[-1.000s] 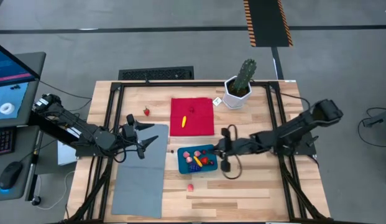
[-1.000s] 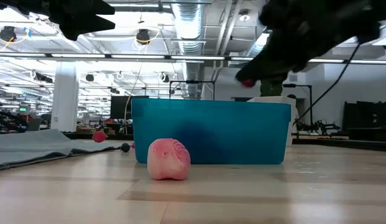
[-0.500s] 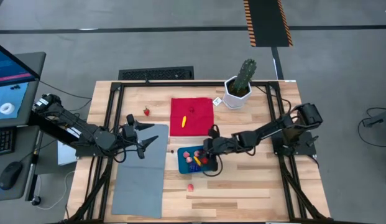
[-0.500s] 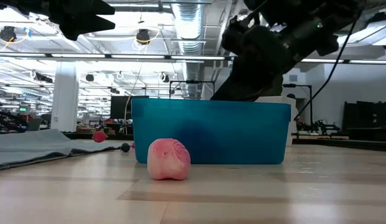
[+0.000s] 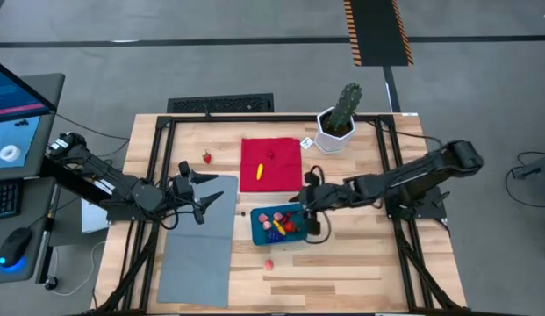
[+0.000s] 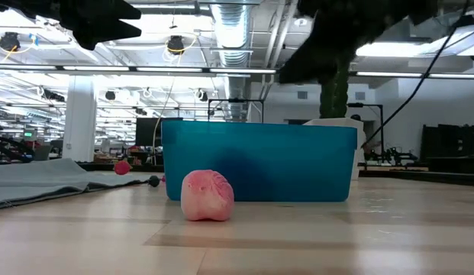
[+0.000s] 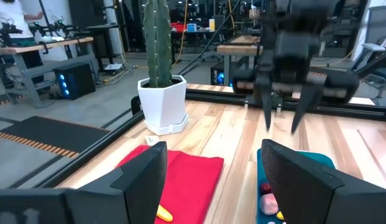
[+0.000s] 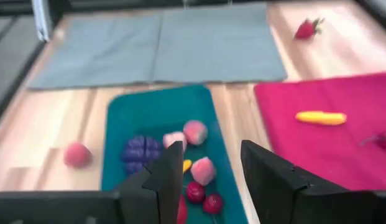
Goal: Pick and placing Produce into tupperware
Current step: Put the blueberry into the blue bin
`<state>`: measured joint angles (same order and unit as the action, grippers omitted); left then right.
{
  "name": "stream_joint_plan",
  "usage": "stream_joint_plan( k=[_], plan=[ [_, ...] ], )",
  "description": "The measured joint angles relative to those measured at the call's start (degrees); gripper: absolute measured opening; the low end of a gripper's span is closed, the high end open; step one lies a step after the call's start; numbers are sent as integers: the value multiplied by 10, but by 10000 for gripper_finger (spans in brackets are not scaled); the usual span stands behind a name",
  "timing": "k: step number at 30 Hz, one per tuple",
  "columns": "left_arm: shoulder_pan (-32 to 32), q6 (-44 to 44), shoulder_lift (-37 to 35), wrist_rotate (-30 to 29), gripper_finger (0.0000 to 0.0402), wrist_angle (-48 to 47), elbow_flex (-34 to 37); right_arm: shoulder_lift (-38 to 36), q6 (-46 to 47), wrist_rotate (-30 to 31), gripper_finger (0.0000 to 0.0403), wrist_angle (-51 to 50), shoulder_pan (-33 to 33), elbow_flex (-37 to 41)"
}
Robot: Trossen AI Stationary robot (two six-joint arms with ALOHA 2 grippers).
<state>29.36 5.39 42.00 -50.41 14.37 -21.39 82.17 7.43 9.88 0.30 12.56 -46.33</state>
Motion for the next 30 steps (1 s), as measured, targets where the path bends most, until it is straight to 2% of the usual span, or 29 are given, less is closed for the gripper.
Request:
stream_joint_plan(
  k=[13, 18, 24, 27, 30],
  plan=[
    [0, 20, 4, 0, 252, -15, 0, -235, -25, 6, 159, -101, 38, 0],
    [0, 41, 27, 9, 252, -15, 0, -303, -45, -2, 158, -93, 83, 13],
    [-6, 45, 57, 35, 252, 30, 0, -375, -103, 8, 159, -16, 145, 73],
    [-6, 44, 59, 35, 252, 35, 0, -414, -99, 42, 159, 6, 158, 115],
    [-6, 44, 59, 35, 252, 32, 0, -452, -83, 104, 159, 28, 170, 166]
  ],
)
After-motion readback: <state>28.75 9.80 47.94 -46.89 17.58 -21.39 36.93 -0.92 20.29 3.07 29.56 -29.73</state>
